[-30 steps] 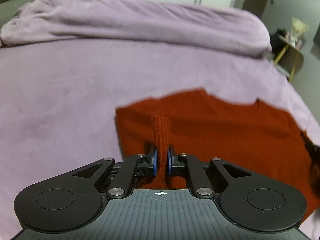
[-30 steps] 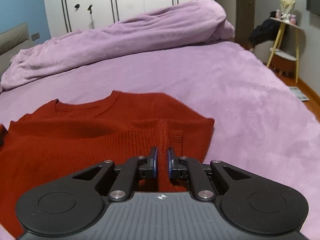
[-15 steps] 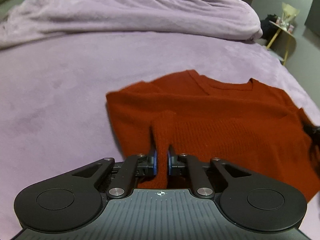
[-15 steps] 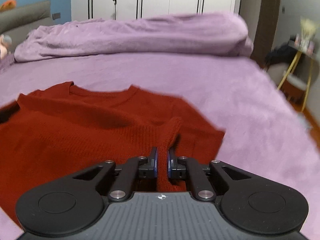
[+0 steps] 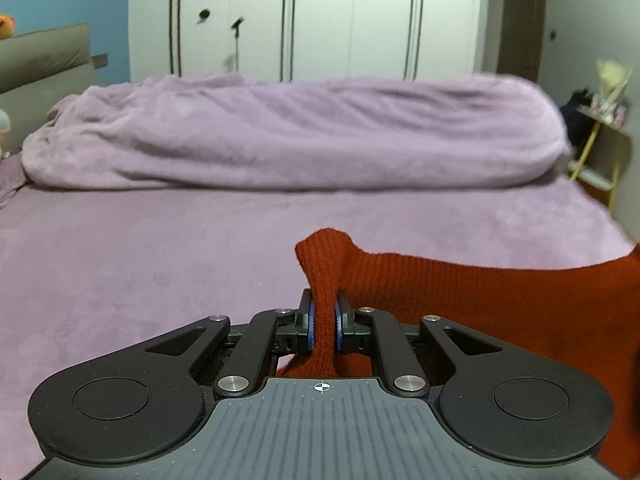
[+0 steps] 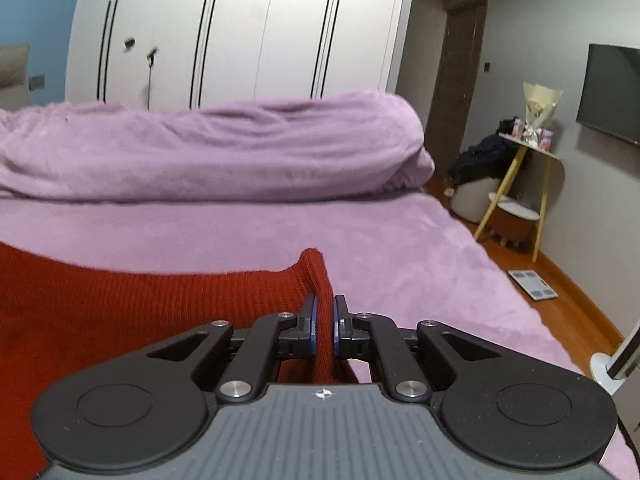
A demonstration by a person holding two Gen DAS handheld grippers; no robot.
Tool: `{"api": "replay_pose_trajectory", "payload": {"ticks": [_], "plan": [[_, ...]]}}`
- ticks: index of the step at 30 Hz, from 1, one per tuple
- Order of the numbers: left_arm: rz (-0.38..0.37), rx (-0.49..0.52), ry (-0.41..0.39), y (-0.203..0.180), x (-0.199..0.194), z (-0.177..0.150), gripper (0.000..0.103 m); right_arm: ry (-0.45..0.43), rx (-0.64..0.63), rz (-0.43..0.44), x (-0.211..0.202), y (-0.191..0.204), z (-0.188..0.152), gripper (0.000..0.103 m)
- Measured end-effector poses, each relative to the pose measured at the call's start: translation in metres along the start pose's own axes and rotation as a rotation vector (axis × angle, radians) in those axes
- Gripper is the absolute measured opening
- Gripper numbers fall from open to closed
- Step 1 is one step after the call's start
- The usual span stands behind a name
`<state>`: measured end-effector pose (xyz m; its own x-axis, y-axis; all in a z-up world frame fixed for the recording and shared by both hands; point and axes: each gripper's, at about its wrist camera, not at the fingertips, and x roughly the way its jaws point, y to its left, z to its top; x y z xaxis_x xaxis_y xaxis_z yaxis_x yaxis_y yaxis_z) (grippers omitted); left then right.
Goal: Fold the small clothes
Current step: 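Lift the hem with both grippers and fold it over toward the collar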
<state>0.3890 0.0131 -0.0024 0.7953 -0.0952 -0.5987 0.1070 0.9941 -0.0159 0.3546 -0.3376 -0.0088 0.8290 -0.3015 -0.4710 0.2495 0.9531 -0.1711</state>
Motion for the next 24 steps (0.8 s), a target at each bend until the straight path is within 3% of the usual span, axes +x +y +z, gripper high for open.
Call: {"api": "replay_pose_trajectory", "payload": {"ticks": [5, 7, 9, 11, 12, 14, 16, 18, 20, 24], "plan": [[0.067, -0.018, 0.084, -0.005, 0.034, -0.024, 0.016, 0.059, -0.023, -0.044, 0.026, 0.005, -0.023, 0.007], [0.088, -0.043, 0.118, -0.001, 0.039, -0.029, 0.025, 0.073, -0.013, -0.054, 0.028, 0.006, -0.029, 0.010], [0.105, -0.101, 0.091, 0.005, 0.032, -0.031, 0.028, 0.045, 0.039, -0.011, 0.019, 0.005, -0.031, 0.015], [0.056, -0.160, 0.037, 0.004, 0.021, -0.031, 0.036, 0.016, 0.107, 0.118, 0.005, 0.015, -0.032, 0.017], [0.014, -0.172, 0.024, -0.002, 0.017, -0.031, 0.040, 0.018, 0.130, 0.227, 0.001, 0.026, -0.032, 0.017], [-0.071, -0.152, 0.012, -0.021, 0.016, -0.031, 0.048, 0.028, 0.142, 0.383, -0.004, 0.053, -0.035, 0.017], [-0.116, -0.096, 0.024, -0.045, 0.022, -0.035, 0.054, 0.049, 0.113, 0.467, -0.002, 0.081, -0.041, 0.017], [-0.124, -0.060, 0.055, -0.063, 0.037, -0.042, 0.058, 0.059, 0.047, 0.455, 0.005, 0.101, -0.048, 0.017], [-0.074, -0.039, 0.081, -0.073, 0.053, -0.050, 0.060, 0.068, 0.041, 0.406, 0.016, 0.101, -0.055, 0.017], [-0.016, 0.003, 0.075, -0.080, 0.071, -0.058, 0.075, 0.087, 0.177, 0.334, 0.039, 0.051, -0.059, 0.017]]}}
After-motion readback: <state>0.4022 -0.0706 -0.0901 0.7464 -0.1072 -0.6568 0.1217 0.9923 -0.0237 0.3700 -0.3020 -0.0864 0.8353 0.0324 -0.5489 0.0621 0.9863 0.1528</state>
